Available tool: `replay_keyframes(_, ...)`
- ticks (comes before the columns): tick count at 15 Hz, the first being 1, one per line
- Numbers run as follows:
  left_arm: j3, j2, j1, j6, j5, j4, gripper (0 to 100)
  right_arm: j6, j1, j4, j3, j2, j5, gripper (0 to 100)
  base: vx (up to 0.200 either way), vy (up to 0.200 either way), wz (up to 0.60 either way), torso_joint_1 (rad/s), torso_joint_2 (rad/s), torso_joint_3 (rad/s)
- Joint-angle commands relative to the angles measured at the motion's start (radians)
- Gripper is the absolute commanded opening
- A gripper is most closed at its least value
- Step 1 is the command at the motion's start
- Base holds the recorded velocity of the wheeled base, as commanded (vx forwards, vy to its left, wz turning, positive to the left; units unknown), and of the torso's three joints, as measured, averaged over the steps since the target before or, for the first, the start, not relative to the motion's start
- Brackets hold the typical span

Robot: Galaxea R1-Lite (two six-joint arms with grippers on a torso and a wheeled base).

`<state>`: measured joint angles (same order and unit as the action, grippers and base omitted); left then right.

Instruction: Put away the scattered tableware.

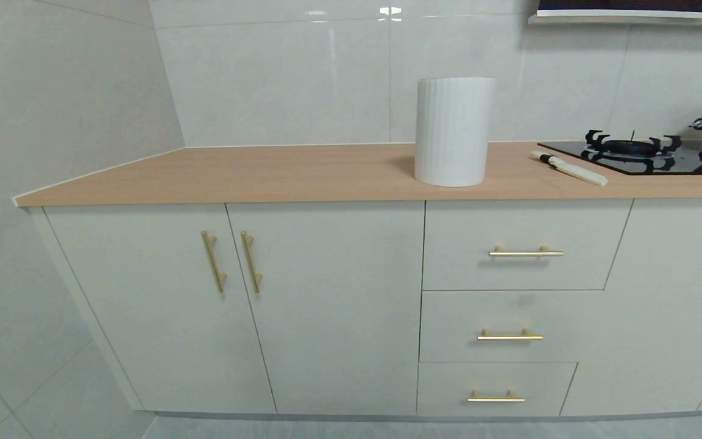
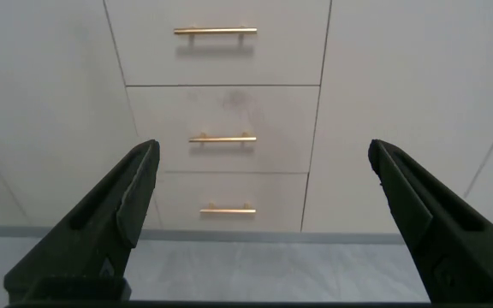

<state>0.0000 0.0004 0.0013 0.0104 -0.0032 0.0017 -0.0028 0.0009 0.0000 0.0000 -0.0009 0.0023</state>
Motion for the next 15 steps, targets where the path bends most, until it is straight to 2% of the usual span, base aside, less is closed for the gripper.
replay_keyframes(1, 0.0, 0.0, 0.0, 0.0, -0.001, 0.0, 100, 0.0, 0.001, 0.0, 0.0, 0.002, 0.001, 100, 0.2, 0.0, 0.0, 0.002, 0.01, 0.002)
replay_keyframes(13, 0.0, 0.0, 0.0, 0.0, 0.0, 0.0, 100, 0.0, 0.001, 0.0, 0.0, 0.002, 0.001, 100, 0.2, 0.0, 0.0, 0.003, 0.0, 0.002)
replay_keyframes(15, 0.0, 0.0, 0.0, 0.0, 0.0, 0.0, 100, 0.0, 0.001, 0.0, 0.0, 0.002, -0.001, 100, 0.0, 0.0, 0.0, 0.0, 0.0, 0.0)
